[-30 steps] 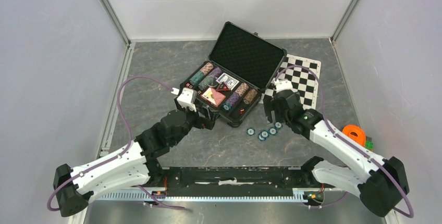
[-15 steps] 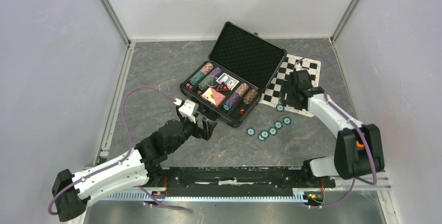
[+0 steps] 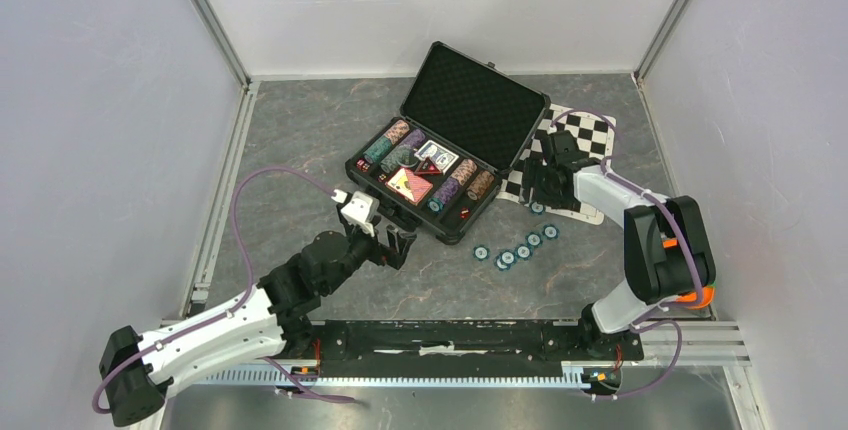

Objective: Pack up texas hold em set

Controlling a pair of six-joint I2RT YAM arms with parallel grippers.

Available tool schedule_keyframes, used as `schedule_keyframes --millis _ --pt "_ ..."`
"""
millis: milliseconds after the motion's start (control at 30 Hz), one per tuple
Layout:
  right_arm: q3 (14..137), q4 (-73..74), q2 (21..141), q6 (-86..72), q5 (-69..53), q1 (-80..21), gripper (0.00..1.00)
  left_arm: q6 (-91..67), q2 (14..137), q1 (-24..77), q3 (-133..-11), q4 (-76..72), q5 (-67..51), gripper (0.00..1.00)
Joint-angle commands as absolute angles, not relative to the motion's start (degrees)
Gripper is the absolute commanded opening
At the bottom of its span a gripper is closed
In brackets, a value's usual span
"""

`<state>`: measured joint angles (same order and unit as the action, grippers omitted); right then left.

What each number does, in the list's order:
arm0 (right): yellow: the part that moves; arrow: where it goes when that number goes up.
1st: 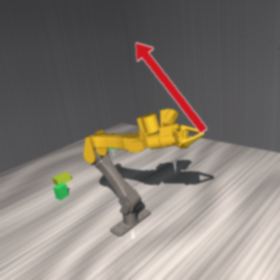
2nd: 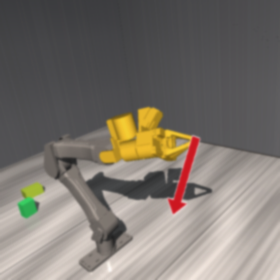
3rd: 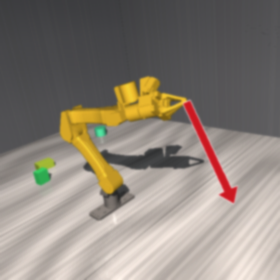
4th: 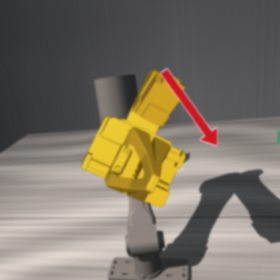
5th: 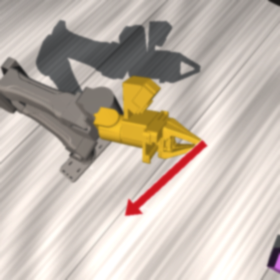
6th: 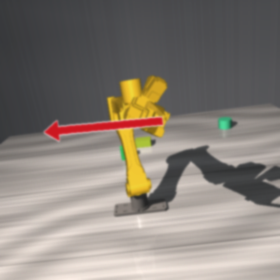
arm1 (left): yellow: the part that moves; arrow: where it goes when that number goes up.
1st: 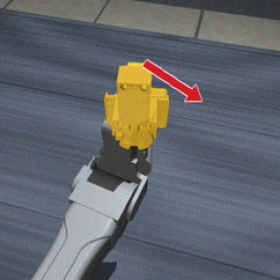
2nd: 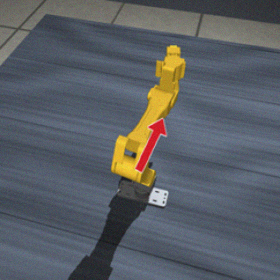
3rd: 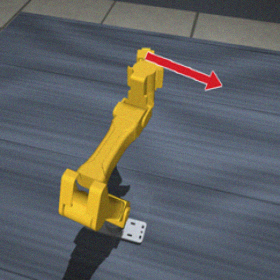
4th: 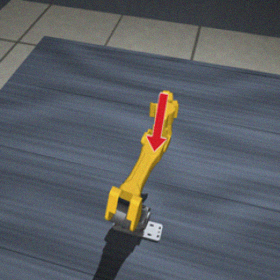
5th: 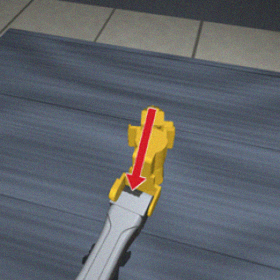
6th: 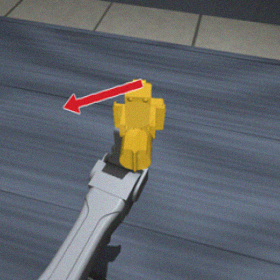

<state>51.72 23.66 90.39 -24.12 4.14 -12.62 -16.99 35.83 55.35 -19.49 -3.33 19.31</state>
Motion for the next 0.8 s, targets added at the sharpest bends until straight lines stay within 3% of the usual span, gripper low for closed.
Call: schedule_keyframes --millis 0,533,767 --pt "54.81 24.01 91.80 -24.90 6.66 -12.75 0.77 -14.15 36.39 55.27 -19.68 -5.80 19.95 1.00" --pt "55.61 24.99 95.11 -25.09 7.07 -13.22 0.66 -13.78 36.28 55.26 -19.86 -5.46 21.18 1.00" --pt "56.12 25.98 94.82 -24.83 5.82 -13.25 0.54 -13.89 35.01 55.24 -19.78 -4.93 21.19 1.00"
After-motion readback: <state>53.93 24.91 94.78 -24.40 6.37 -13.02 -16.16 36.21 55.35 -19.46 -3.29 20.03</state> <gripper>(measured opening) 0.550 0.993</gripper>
